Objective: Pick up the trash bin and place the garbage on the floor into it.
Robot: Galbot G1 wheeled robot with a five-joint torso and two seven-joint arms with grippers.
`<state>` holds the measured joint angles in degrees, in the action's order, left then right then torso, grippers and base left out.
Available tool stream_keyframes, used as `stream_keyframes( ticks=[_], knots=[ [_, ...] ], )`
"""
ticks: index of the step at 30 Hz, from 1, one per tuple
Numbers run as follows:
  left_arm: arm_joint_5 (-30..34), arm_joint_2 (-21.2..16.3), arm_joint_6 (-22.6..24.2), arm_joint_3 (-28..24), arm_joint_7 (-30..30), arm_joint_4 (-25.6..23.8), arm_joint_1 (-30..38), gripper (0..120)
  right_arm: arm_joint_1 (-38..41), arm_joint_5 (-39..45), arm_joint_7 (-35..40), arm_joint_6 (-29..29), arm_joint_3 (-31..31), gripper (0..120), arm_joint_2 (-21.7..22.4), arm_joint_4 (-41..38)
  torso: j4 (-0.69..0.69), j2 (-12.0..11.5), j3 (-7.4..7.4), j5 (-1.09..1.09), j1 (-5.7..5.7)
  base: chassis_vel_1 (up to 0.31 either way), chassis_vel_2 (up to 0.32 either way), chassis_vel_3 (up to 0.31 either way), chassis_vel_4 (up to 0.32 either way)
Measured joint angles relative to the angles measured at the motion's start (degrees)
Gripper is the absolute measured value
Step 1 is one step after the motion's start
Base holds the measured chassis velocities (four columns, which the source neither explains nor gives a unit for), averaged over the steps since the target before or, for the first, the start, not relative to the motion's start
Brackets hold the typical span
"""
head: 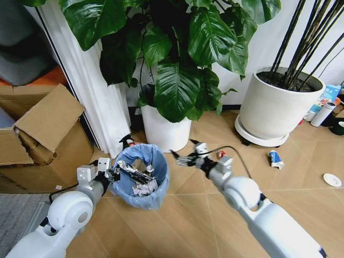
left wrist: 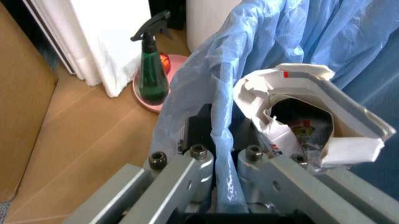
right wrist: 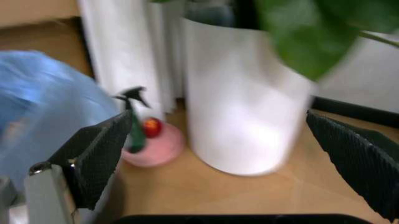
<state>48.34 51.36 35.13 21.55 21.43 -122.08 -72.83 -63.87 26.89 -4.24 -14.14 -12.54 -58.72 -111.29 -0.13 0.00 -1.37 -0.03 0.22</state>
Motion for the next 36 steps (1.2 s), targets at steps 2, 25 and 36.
stream_keyframes(
  ticks=[2,25,36],
  knots=[
    [-0.66,0.39,-0.11,0.01,-0.33,-0.13,-0.17,0,-2.64,-0.61,-0.48,0.05,-3.15,100,0.06,-0.28,0.01,0.00,0.00,0.00,0.00,0.000,0.000,0.000,0.000],
    [-2.22,1.26,-0.43,-0.10,-0.99,-1.23,-1.28,0,-13.75,-5.06,-4.79,3.40,-14.63,100,-2.07,0.93,0.01,0.00,0.00,-0.01,0.00,-0.044,-0.043,0.050,0.045],
    [-2.61,1.43,-0.69,-0.05,-1.00,-2.01,-1.82,0,-14.16,-5.64,-5.34,3.86,-15.25,100,-2.35,1.47,0.01,0.00,-0.01,-0.02,0.00,-0.092,-0.096,0.092,0.083]
  ],
)
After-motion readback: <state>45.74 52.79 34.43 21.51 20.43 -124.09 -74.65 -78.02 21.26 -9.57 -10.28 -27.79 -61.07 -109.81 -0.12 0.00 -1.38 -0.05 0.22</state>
